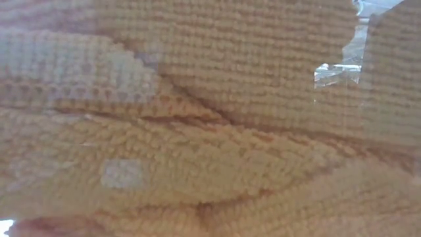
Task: Sort microfiber towel by color & place in baskets
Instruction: Put the orange microfiber towel into the right transparent bin
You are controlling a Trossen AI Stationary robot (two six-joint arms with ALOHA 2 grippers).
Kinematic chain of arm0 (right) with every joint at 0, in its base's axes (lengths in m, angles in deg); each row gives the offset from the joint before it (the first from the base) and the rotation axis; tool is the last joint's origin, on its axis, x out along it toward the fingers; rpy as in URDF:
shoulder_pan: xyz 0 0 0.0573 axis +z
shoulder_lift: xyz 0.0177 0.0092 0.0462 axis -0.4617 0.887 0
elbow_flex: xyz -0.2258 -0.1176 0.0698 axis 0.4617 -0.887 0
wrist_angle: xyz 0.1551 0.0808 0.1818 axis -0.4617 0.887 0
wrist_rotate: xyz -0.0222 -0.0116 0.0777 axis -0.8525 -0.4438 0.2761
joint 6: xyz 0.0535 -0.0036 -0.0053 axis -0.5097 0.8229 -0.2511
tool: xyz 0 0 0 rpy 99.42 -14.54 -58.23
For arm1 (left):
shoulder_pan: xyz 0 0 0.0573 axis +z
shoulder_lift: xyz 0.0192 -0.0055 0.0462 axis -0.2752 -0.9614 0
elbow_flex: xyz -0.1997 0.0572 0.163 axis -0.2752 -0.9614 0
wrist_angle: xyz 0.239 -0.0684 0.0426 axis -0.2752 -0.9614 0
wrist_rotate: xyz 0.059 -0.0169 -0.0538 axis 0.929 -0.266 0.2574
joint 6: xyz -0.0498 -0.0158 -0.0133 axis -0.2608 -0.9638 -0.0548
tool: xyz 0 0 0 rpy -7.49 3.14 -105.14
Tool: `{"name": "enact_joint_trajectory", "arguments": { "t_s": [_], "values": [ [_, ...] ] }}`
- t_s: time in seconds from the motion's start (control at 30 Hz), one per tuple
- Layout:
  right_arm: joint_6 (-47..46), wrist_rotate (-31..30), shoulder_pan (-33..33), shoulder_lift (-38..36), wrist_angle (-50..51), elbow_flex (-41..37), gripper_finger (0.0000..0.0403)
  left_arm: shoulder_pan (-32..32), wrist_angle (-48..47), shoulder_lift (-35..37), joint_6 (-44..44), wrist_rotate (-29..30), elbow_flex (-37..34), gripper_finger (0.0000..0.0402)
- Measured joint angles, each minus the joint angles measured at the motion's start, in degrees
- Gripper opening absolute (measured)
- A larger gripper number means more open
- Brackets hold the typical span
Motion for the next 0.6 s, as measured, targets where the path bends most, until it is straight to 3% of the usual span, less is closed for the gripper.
{"name": "enact_joint_trajectory", "arguments": {
  "t_s": [0.23, 0.4, 0.6],
  "values": [
    [-11.16, -6.53, 8.25, 13.85, 13.62, 14.99, 0.0005, 0.17, 9.79, 7.35, 2.18, -3.16, -18.73, 0.0138],
    [-14.20, -4.47, 10.27, 28.04, 20.51, 29.37, 0.0005, -1.00, 21.65, 18.84, 2.63, -7.28, -35.10, 0.0137],
    [-13.88, -1.57, 13.15, 43.30, 25.18, 48.75, 0.0006, -3.60, 30.57, 33.66, 0.96, -7.81, -51.66, 0.0137]
  ]
}}
